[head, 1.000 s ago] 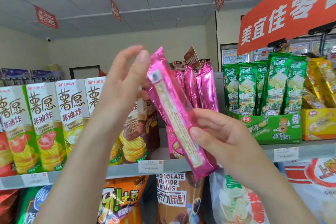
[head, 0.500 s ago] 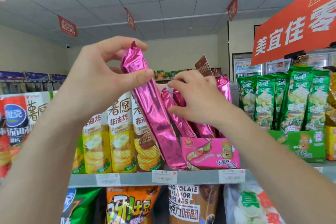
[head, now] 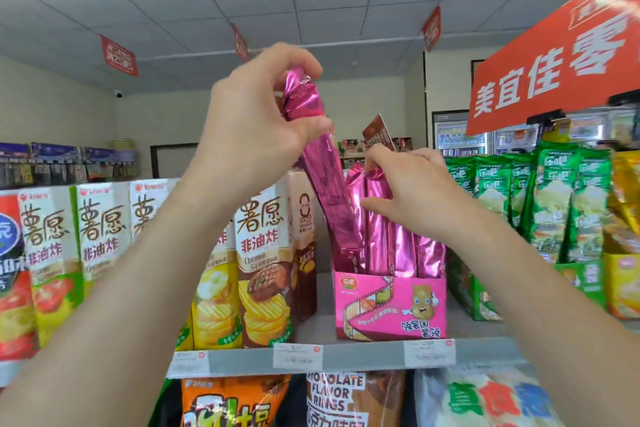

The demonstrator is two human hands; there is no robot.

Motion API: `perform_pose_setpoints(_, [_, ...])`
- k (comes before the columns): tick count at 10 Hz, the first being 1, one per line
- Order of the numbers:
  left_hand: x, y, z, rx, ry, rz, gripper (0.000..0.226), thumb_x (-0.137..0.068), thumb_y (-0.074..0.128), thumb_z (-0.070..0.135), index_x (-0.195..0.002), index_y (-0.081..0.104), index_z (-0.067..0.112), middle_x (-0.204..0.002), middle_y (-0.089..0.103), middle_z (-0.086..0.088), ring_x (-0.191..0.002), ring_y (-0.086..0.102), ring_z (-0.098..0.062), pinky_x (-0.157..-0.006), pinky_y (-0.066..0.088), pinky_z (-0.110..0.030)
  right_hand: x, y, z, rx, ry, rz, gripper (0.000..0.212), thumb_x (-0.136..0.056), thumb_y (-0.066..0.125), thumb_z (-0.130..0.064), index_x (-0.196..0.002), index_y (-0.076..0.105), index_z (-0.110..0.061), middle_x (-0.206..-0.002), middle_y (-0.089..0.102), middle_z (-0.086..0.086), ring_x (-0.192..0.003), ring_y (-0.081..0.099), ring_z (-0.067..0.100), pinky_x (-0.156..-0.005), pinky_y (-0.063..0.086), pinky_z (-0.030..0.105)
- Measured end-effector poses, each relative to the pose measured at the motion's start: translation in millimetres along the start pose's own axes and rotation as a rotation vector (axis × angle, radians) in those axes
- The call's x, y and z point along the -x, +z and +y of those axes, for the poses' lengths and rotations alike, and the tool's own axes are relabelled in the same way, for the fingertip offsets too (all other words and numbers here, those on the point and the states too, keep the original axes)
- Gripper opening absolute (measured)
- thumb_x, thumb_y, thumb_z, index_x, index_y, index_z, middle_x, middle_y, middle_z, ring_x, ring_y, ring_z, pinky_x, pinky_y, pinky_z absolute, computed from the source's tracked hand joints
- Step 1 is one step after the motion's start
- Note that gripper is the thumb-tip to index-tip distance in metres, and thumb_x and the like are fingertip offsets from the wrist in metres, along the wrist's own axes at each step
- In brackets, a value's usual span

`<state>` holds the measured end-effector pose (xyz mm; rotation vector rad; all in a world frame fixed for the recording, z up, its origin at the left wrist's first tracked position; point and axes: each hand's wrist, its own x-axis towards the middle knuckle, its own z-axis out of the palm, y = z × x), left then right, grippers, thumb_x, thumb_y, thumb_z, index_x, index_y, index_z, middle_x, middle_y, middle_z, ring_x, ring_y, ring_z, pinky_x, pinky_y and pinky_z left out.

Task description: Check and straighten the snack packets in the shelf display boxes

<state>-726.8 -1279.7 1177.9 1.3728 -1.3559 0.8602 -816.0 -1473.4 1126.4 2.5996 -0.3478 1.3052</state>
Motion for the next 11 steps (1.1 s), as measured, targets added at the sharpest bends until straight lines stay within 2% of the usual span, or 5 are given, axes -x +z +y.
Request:
perform_pose_setpoints(4, [15.0,87.1,-33.0,-0.415,-0.157,-0.576,0.046,-0.089,0.065,0.015,-0.131,0.049,0.023,-0.112,0.065,-0.002,-0.106,0.060,-0.023,-0.087,0.048,-0.035,33.4,-8.3,0.5,-0.064,-0.019,0.173,0.054,-0.081,0.073,-0.036,-0.130,0.051,-0.028,-0.127,0.045,-0.003,-0.118,0.042,0.019,-0.096,0.040,0.042])
perform_pose_setpoints(6, [81.5,91.9,-8.2,-0.721,0.126,-0.239,0.025,-0.089,0.060,0.037,-0.109,0.059,0.023,-0.094,0.048,-0.005,-0.084,0.053,-0.027,-0.061,0.047,-0.039,107.8,5.3,6.1,-0.129,0.188,-0.140,0.022,-0.087,0.052,-0.052,-0.093,0.047,-0.032,-0.096,0.036,-0.012,-0.074,0.048,0.002,-0.066,0.043,0.025])
perform_pose_setpoints(7, [129.3,100.4,0.3,-0.647,-0.083,-0.587,0.061,-0.081,0.014,0.072,-0.120,0.047,0.040,-0.094,0.045,0.004,-0.092,0.055,-0.023,-0.072,0.048,-0.035,125.7,10.9,1.2,-0.120,0.226,-0.306,0.024,-0.091,0.055,-0.048,-0.091,0.049,-0.024,-0.101,0.027,-0.007,-0.070,0.052,0.011,-0.067,0.047,0.032])
perform_pose_setpoints(10, [148.8,103.3,-27.3,-0.333,-0.382,-0.688,0.063,-0.076,0.066,0.050,-0.122,0.030,0.027,-0.155,0.027,-0.008,-0.145,0.027,-0.021,-0.086,0.046,-0.037,100.5,23.5,-56.3,-0.270,0.164,-0.202,0.012,-0.095,0.050,-0.017,-0.097,0.062,-0.017,-0.103,0.033,-0.004,-0.085,0.056,0.020,-0.073,0.039,0.026])
perform_pose_setpoints(11, [150.9,99.8,-33.1,-0.290,-0.400,-0.620,0.052,-0.081,0.066,0.035,-0.115,0.028,0.025,-0.133,0.050,-0.006,-0.123,0.054,-0.025,-0.072,0.045,-0.036,98.4,28.5,-72.3,-0.388,0.176,-0.208,0.020,-0.096,0.046,-0.014,-0.108,0.061,-0.019,-0.106,0.043,-0.004,-0.095,0.055,0.019,-0.076,0.038,0.025])
